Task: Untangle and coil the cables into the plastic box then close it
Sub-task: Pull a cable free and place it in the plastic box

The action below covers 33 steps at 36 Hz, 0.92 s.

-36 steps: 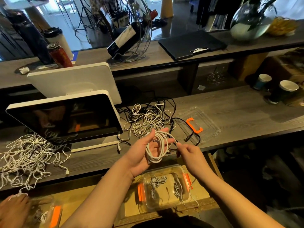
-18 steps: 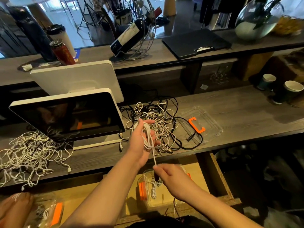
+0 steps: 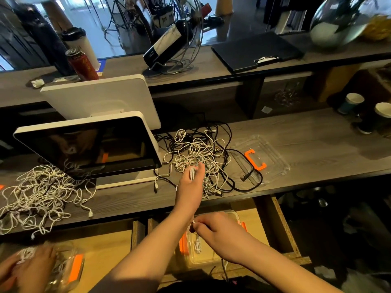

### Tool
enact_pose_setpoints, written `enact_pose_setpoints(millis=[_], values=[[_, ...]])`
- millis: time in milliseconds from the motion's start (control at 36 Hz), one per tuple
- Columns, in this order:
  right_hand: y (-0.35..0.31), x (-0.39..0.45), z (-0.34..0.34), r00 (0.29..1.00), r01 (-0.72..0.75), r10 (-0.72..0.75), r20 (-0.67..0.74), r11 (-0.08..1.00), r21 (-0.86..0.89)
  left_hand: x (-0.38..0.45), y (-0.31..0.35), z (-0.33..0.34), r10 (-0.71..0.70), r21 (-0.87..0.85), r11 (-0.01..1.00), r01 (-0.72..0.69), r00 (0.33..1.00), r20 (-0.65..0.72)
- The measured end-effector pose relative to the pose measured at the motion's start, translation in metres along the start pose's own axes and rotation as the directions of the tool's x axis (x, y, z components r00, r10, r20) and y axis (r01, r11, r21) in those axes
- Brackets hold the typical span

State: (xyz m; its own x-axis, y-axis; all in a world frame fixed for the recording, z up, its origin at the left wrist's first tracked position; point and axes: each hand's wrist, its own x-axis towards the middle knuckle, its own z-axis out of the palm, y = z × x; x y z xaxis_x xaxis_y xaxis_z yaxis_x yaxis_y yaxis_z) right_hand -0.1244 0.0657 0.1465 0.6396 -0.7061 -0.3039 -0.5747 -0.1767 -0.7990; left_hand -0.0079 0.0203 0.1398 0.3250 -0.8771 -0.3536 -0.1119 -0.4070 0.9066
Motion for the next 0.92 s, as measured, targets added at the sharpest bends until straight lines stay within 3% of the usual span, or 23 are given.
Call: enact_pose_setpoints(millis=[83, 139, 278, 361, 444, 528, 667, 778, 917], values=[[0.005, -0.001, -0.009, 0.993, 0.031, -0.015, -0.118, 0.99, 0.136, 0.006, -0.005, -0.005, -0.078, 0.121, 0.991, 0.063, 0.989, 0.127], [0.01, -0.002, -0.018, 0.984, 0.057, -0.027, -0.175, 0.985, 0.165, 0.004, -0.003, -0.004, -0.164, 0.111, 0.984, 0.14, 0.954, 0.25], [0.024, 0.002, -0.041, 0.973, 0.113, -0.08, -0.218, 0.984, 0.141, 0.0, -0.005, 0.003, -0.354, 0.088, 0.927, 0.363, 0.779, 0.517], [0.031, 0.004, -0.061, 0.945, 0.118, -0.063, -0.321, 0.981, 0.155, -0.003, -0.006, 0.009, -0.382, 0.033, 0.884, 0.466, 0.681, 0.625], [0.042, 0.006, -0.079, 0.94, 0.108, -0.048, -0.337, 0.981, 0.162, -0.005, -0.003, 0.015, -0.404, -0.004, 0.819, 0.573, 0.581, 0.706], [0.055, 0.007, -0.092, 0.955, 0.087, -0.013, -0.295, 0.967, 0.239, -0.006, 0.0, 0.021, -0.352, -0.007, 0.806, 0.591, 0.489, 0.798], [0.069, 0.003, -0.117, 0.962, 0.128, -0.026, -0.271, 0.921, 0.367, -0.007, 0.008, 0.029, -0.291, 0.034, 0.837, 0.547, 0.391, 0.873], [0.083, 0.002, -0.13, 0.964, 0.164, -0.078, -0.256, 0.929, 0.333, -0.012, 0.015, 0.033, -0.246, 0.062, 0.888, 0.456, 0.357, 0.901], [0.096, 0.0, -0.137, 0.968, 0.174, -0.096, -0.23, 0.92, 0.351, -0.016, 0.015, 0.045, -0.202, -0.025, 0.878, 0.478, 0.417, 0.886]])
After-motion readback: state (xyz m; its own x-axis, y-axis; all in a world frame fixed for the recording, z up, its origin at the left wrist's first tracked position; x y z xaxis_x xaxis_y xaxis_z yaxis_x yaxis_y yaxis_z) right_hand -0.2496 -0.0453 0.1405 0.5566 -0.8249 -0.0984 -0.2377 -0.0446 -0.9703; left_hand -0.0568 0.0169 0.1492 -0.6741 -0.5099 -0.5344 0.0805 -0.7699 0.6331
